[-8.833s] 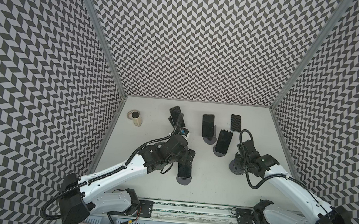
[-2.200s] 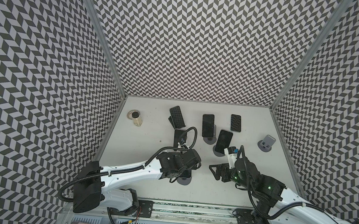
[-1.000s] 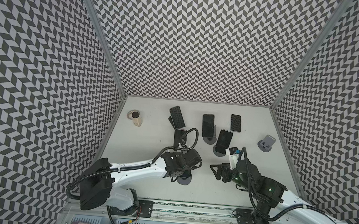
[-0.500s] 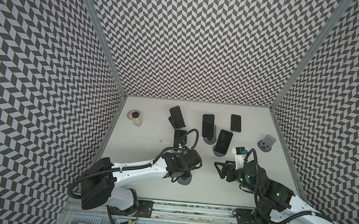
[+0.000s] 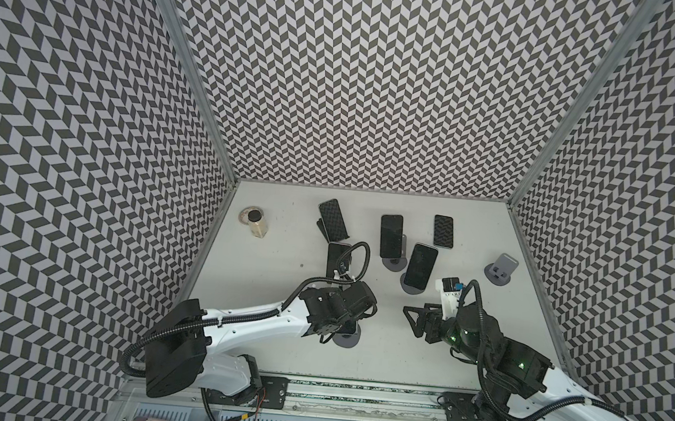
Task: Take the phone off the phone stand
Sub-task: 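Close the right gripper on the white-edged phone's edge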
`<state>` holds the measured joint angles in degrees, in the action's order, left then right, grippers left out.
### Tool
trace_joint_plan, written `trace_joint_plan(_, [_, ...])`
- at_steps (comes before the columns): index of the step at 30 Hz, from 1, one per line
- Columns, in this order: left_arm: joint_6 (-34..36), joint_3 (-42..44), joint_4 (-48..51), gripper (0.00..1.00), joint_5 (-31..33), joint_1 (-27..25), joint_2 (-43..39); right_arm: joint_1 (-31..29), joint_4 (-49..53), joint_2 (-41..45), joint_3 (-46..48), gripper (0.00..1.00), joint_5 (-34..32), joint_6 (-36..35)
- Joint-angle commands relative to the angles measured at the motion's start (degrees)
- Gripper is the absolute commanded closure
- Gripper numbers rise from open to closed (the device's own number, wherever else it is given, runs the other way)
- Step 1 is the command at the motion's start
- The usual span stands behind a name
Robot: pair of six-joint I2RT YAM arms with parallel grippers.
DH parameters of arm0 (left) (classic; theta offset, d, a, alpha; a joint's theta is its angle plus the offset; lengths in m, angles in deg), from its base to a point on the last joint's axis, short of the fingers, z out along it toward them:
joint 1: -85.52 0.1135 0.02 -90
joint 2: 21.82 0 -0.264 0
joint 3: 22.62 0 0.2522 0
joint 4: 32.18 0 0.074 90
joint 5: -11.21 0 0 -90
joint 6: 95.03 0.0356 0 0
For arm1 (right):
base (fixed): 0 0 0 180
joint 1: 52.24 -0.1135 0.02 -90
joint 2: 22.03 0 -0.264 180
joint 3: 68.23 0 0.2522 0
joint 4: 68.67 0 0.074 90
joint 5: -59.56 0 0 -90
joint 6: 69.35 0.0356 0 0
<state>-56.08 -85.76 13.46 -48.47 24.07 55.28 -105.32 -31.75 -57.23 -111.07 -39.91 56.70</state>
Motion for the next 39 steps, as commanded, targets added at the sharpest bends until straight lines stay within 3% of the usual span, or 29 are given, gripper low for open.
trace_joint_plan(1, [-0.4,0.7,-1.4,0.23,1.3,0.3,-1.9,-0.1,-1.8,0.3,0.7,0.24,0.0,-0.5])
trace_joint_plan(39, [0.8,2.4,-3.0,0.31,0.3,1.5,-7.7,-0.1,-3.3,-1.2,-0.3,0.26,1.8,-0.5])
